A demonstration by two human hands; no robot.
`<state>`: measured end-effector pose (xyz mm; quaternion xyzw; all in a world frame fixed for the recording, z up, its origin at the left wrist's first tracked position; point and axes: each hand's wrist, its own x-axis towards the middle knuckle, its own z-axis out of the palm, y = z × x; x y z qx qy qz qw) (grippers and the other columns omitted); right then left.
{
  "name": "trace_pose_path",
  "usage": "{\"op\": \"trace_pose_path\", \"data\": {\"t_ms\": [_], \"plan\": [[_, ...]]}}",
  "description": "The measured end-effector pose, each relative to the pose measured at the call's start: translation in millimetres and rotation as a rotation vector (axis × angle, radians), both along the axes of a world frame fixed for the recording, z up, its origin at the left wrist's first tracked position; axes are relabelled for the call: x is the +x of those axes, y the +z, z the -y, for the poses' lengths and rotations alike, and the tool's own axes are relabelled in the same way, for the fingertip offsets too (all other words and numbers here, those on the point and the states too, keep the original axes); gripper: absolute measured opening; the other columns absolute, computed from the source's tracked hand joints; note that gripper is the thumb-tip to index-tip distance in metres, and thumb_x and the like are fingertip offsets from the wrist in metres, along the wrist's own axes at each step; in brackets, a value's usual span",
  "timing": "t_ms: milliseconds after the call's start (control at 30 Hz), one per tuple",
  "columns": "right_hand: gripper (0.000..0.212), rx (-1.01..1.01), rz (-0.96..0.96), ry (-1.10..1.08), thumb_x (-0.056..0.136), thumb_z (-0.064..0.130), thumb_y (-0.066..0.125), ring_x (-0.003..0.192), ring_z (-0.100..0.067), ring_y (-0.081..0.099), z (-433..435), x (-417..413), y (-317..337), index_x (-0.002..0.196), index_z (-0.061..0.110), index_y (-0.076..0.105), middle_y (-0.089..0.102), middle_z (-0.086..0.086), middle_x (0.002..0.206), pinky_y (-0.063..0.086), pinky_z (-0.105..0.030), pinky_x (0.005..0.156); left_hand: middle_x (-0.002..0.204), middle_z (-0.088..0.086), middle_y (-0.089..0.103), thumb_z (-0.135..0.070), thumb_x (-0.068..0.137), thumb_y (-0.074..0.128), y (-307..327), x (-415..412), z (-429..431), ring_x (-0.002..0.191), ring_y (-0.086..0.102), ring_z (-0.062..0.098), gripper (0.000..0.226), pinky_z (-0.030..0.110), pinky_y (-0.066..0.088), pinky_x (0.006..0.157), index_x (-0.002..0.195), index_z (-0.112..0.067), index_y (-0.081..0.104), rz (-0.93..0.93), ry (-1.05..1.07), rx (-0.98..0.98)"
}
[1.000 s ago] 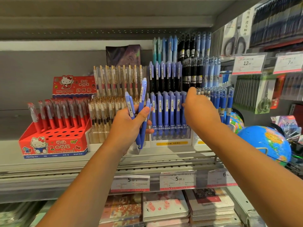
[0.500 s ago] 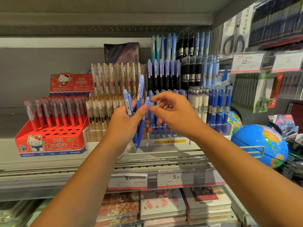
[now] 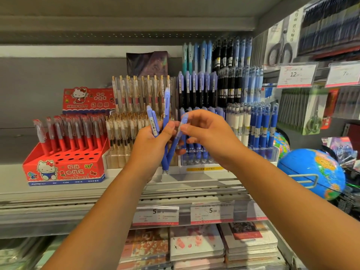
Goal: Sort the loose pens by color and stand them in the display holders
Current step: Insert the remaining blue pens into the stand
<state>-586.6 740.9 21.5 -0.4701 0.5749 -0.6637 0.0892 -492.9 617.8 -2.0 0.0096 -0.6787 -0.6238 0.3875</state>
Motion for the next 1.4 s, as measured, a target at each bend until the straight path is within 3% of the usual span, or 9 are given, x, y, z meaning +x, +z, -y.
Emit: {"op": "trace_pose_path", "data": {"t_ms": [167,367,533,667,767,867,1033,1167,1400], "plan": [[0.016,-0.144,0.103,0.016,0.094,-0.002,0.058,0.083,-0.023,0.070,-4.2,-10.2,6.2,0.106,0.007,0.063,0.067,-0.016,0.093,0.059,-0.032,0.074,0.076,-0.004,0.069,-0.023,0.099,0.054,0.9,0.1,2.4,0.079,0.070,0.023,0.021,0.047,0.061,0.071,0.094,-0.011,0.070,0.001,0.034,0.018],[0.020,-0.248,0.022,-0.187,0.096,-0.001,0.056,0.086,-0.022,0.073,-6.3,-18.3,15.7,0.110,0.012,0.059,0.069,-0.017,0.100,0.061,-0.033,0.071,0.065,-0.005,0.061,-0.024,0.100,0.054,0.7,0.5,4.2,0.055,0.058,0.014,0.019,0.031,0.058,0.061,0.099,-0.015,0.071,-0.023,0.106,-0.015],[0.017,-0.307,0.004,-0.264,0.096,0.000,0.057,0.089,-0.023,0.072,-0.6,-23.8,17.1,0.110,0.010,0.058,0.067,-0.017,0.105,0.060,-0.031,0.072,0.059,-0.006,0.053,-0.029,0.099,0.056,-0.6,0.8,5.5,0.044,0.035,0.011,0.017,0.024,0.035,0.041,0.100,-0.018,0.070,0.013,0.077,-0.007],[0.016,-0.308,-0.023,-0.325,0.096,0.003,0.057,0.093,-0.022,0.071,5.3,-28.5,14.6,0.107,0.015,0.058,0.066,-0.015,0.106,0.061,-0.032,0.073,0.059,-0.005,0.050,-0.036,0.096,0.061,-0.2,1.2,7.2,0.042,0.032,0.010,0.027,0.021,0.030,0.037,0.096,-0.009,0.062,0.044,0.038,0.046],[0.018,-0.246,-0.079,-0.355,0.096,0.005,0.058,0.093,-0.021,0.069,11.3,-31.1,10.6,0.103,0.021,0.057,0.065,-0.006,0.102,0.061,-0.030,0.072,0.062,-0.003,0.048,-0.036,0.087,0.064,0.5,2.7,8.3,0.043,0.030,0.010,0.019,0.019,0.025,0.037,0.090,-0.021,0.055,0.016,-0.064,0.131],[0.020,-0.152,-0.161,-0.383,0.096,0.007,0.060,0.089,-0.019,0.068,17.4,-32.7,7.1,0.099,0.026,0.056,0.063,0.000,0.097,0.060,-0.028,0.070,0.061,-0.002,0.048,-0.028,0.078,0.051,0.7,3.8,8.8,0.042,0.028,0.010,0.014,0.017,0.022,0.038,0.092,-0.025,0.050,-0.021,-0.146,0.219],[0.020,-0.070,-0.244,-0.432,0.094,0.011,0.063,0.081,-0.015,0.069,23.2,-33.9,4.4,0.096,0.030,0.058,0.064,0.008,0.088,0.060,-0.026,0.066,0.062,0.000,0.051,-0.010,0.096,0.040,2.2,1.6,4.4,0.044,0.031,0.012,0.017,0.020,0.026,0.038,0.087,-0.021,0.049,-0.008,-0.002,0.138],[0.013,0.013,-0.337,-0.494,0.092,0.016,0.068,0.082,-0.013,0.068,26.0,-35.4,1.0,0.099,0.026,0.062,0.067,0.007,0.089,0.059,-0.039,0.074,0.066,-0.001,0.059,-0.015,0.102,0.044,3.5,3.1,1.8,0.049,0.044,0.014,0.015,0.024,0.035,0.040,0.094,-0.023,0.054,-0.014,0.036,0.034],[0.013,0.046,-0.337,-0.466,0.092,0.014,0.067,0.085,-0.015,0.068,26.6,-32.5,-2.9,0.098,0.025,0.061,0.067,0.004,0.088,0.059,-0.042,0.075,0.074,-0.003,0.070,-0.016,0.105,0.043,4.1,3.7,-0.3,0.059,0.060,0.016,0.013,0.026,0.050,0.048,0.107,-0.021,0.056,-0.020,0.060,-0.037]]}}
